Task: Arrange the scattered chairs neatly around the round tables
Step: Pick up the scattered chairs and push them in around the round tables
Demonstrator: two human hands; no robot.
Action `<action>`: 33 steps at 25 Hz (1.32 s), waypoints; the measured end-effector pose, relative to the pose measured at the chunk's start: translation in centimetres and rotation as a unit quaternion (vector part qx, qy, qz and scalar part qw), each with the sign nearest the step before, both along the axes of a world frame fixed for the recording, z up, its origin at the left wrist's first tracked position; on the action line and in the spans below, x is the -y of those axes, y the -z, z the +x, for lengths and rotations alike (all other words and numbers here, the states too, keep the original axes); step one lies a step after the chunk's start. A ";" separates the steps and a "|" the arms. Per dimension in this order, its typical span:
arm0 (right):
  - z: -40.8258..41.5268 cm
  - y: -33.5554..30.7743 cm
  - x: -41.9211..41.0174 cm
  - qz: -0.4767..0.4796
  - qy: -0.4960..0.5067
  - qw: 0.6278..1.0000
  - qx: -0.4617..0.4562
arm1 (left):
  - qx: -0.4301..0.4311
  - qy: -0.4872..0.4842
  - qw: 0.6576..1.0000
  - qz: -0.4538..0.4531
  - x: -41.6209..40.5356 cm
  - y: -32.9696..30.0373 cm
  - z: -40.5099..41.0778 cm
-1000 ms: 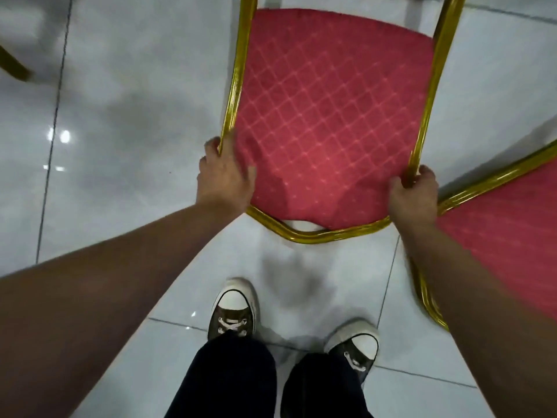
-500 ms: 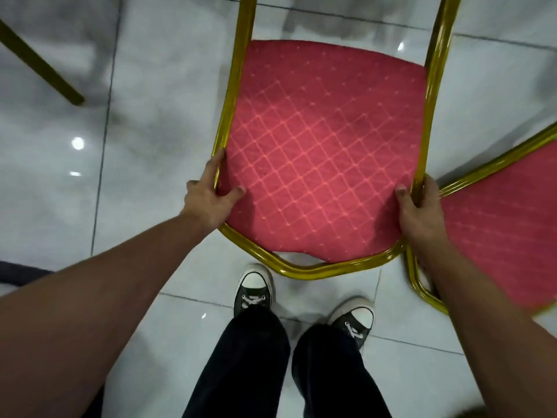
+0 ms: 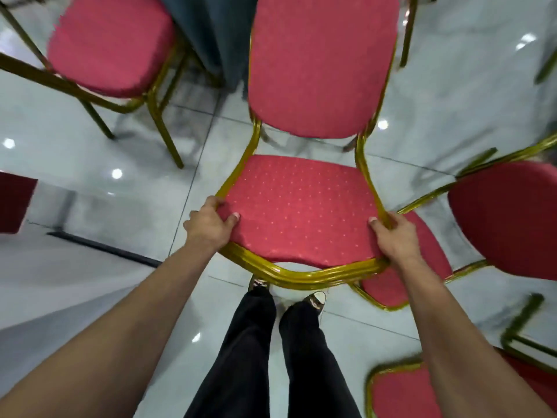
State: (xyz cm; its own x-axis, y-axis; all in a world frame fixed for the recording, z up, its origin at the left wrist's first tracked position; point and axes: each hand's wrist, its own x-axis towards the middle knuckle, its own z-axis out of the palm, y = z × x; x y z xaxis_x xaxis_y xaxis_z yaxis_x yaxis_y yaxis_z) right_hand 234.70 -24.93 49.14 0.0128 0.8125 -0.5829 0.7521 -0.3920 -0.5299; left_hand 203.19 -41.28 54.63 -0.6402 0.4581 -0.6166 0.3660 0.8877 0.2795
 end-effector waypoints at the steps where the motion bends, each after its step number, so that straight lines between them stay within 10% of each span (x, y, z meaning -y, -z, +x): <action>1: -0.3 -2.9 -0.9 -0.004 0.005 1.000 0.002 | -0.009 -0.011 1.000 0.002 -0.5 -3.1 -0.1; 8: -4.1 -15.5 -4.6 0.028 0.099 0.991 -0.088 | -0.029 -0.109 0.994 0.000 -2.9 -14.4 0.6; 16: -8.2 -18.8 -6.9 0.102 -0.047 0.986 -0.120 | -0.127 -0.018 0.954 0.272 -2.6 -15.8 5.3; 33: -20.8 -20.6 -17.8 0.078 -0.114 0.987 -0.079 | -0.111 0.065 0.983 0.129 -16.7 -18.1 -12.7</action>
